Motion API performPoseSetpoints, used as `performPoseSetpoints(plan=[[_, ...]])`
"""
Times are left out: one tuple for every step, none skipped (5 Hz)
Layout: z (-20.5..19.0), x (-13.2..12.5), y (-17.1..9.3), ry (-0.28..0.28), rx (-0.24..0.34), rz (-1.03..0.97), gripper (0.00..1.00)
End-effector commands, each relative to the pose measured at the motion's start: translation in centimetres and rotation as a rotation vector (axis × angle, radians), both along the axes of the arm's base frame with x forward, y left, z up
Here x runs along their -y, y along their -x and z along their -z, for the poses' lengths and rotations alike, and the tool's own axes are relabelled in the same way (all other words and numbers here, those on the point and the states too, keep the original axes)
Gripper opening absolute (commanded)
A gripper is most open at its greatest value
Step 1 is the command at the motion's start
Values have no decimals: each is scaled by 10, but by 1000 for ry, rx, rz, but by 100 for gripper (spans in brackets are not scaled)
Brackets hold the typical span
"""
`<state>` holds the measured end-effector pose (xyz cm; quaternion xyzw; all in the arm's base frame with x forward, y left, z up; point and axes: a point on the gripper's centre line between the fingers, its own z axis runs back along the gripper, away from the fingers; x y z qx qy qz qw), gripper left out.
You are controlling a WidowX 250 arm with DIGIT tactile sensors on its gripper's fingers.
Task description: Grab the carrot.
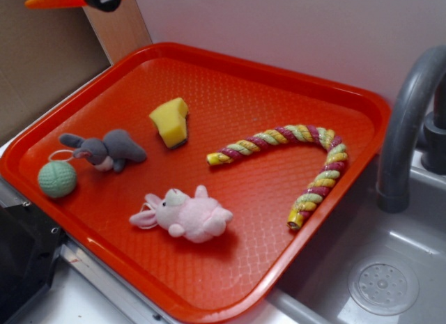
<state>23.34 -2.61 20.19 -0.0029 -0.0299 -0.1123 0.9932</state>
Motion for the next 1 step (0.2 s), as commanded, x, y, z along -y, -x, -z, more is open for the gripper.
performPoseSetpoints(plan=[[-47, 17, 12, 62, 146, 51, 0]])
